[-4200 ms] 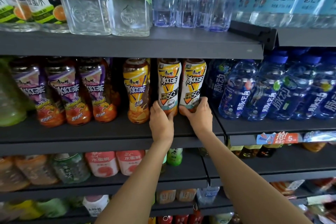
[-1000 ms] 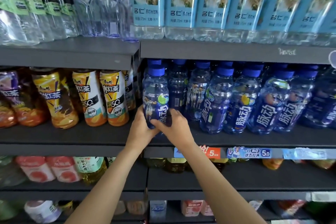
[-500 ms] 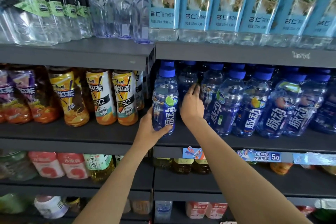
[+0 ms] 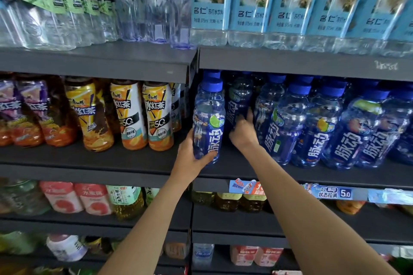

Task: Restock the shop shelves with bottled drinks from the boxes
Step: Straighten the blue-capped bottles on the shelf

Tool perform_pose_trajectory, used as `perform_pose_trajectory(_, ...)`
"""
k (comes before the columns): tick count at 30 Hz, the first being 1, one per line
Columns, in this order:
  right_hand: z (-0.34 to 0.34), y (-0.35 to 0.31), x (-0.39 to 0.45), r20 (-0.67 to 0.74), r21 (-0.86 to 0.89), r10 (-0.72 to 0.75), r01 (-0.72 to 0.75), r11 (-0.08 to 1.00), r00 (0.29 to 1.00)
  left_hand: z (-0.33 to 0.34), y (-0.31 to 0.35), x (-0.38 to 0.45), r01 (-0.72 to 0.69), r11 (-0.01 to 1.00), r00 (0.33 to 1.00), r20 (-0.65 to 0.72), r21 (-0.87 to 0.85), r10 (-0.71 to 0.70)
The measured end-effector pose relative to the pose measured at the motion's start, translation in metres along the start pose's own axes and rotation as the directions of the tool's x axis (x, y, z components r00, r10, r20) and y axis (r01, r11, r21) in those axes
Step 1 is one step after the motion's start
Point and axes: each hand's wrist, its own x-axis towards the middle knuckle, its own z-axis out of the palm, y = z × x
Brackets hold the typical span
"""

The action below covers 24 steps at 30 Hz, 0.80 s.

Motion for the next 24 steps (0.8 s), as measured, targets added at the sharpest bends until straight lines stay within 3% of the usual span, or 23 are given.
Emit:
perform_pose_trajectory(6, -0.003, -0.005, -0.001, 0.014, -0.005, -0.034, 0.034, 0.999, 0.999, 0.003, -0.001, -0.001, -0.012, 1.000, 1.000, -0.015, 0.008, 0.012)
perform_pose_trajectory(14, -0.006, -0.012, 0.006, 0.037, 0.169, 0.115, -0.120, 0.978, 0.993, 0.001, 0.004, -0.003, -0.009, 1.000, 1.000, 0.001, 0.026, 0.009)
perform_pose_trajectory(17, 0.005, -0.005, -0.005, -0.034, 0.126, 0.025, -0.020, 0.992, 0.999, 0.000, 0.008, -0.004, -0.001, 0.999, 1.000, -0.010, 0.052, 0.002)
perform_pose_trajectory(19, 0.012, 0.005, -0.010, -0.009, 0.077, -0.027, 0.027, 0.997, 1.000, 0.001, 0.008, -0.004, -0.003, 0.998, 1.000, -0.014, 0.063, 0.004)
perform_pose_trajectory(22, 0.014, 0.021, -0.010, 0.090, 0.026, 0.021, -0.023, 0.999, 0.996, 0.003, 0.007, -0.006, 0.021, 0.998, 1.000, -0.021, 0.058, -0.020)
perform_pose_trajectory(24, 0.015, 0.022, -0.005, 0.038, 0.039, 0.060, -0.061, 0.997, 0.997, 0.003, 0.009, -0.007, 0.033, 0.998, 0.999, -0.016, 0.056, -0.032)
